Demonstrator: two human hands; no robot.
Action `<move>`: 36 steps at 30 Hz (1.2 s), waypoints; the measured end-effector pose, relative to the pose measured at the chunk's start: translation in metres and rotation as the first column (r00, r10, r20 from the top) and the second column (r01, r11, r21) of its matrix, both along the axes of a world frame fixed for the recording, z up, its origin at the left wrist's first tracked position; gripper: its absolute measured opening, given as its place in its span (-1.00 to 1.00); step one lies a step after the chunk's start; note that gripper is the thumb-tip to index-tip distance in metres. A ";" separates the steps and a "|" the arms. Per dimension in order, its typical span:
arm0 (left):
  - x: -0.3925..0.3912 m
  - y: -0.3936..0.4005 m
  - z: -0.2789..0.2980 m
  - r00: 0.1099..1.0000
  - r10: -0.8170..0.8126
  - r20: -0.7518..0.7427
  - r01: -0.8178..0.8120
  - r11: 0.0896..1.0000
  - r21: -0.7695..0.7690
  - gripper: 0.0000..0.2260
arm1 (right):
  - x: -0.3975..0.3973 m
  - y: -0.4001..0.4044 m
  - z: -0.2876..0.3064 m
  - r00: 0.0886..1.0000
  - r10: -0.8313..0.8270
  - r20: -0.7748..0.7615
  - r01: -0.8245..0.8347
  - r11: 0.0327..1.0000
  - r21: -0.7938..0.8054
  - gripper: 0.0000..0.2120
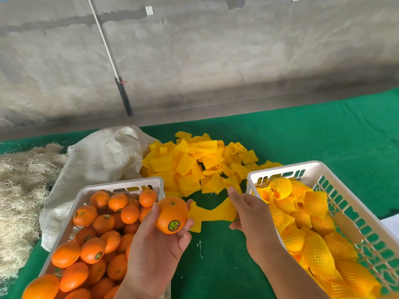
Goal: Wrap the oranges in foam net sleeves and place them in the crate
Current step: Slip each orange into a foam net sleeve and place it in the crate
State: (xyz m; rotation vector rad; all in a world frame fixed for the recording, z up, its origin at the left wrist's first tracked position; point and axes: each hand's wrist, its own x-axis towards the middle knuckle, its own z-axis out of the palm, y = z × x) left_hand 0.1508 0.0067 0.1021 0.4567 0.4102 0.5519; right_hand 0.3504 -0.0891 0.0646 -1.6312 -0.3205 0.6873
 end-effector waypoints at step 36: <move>0.008 0.007 0.002 0.983 0.092 -0.160 -0.073 0.990 0.117 -0.50 | -0.005 -0.011 0.003 0.807 0.295 -0.511 -0.147 0.939 0.310 -0.67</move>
